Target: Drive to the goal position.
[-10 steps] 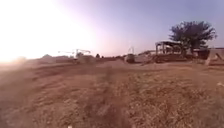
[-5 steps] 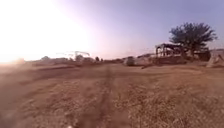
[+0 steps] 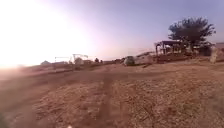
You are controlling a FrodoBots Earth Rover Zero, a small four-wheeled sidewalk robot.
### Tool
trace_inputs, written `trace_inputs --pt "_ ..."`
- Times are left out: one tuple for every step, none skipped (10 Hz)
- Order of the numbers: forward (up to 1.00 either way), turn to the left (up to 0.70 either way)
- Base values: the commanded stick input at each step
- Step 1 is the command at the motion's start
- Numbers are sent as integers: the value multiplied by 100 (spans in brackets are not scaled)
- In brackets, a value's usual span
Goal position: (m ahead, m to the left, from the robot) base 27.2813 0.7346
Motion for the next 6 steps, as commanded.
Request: trace_inputs --pt "69 0" --pt "69 0" --pt "69 0" --pt "69 0" --pt "69 0" --pt "69 0"
